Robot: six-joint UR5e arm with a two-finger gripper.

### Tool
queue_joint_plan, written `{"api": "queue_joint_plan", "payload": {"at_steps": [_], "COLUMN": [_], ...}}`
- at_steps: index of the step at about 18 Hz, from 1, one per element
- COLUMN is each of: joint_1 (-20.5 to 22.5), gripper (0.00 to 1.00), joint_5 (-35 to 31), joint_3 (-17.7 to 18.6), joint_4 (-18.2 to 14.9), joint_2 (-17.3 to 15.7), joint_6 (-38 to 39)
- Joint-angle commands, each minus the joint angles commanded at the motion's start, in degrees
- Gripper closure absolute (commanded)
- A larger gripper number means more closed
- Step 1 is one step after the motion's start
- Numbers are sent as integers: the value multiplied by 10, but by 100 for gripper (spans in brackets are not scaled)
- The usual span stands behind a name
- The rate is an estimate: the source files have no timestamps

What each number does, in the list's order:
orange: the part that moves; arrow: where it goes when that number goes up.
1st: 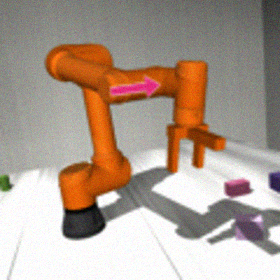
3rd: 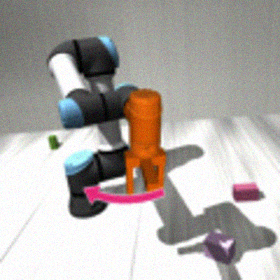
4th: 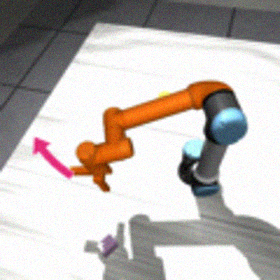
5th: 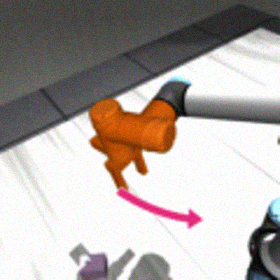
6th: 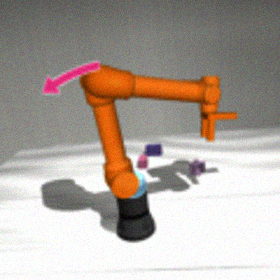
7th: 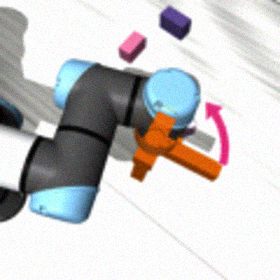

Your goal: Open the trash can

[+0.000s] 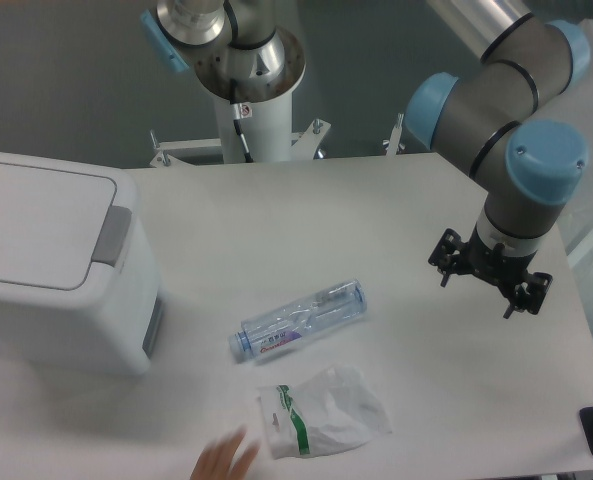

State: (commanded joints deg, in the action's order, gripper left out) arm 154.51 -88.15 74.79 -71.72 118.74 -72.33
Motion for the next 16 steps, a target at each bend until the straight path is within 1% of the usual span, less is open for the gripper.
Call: {"api": "queue_joint_plan", "payload": {"at_steps": [12, 13, 16], "joint_1": [-1, -3, -8], "gripper": [0, 0, 0], "joint_5": [3, 5, 7], "joint_3": [3, 14, 29], "joint_4": [-1, 3, 25], "joint_2": [-8, -9, -25], "joint_6": [0, -1, 1]}}
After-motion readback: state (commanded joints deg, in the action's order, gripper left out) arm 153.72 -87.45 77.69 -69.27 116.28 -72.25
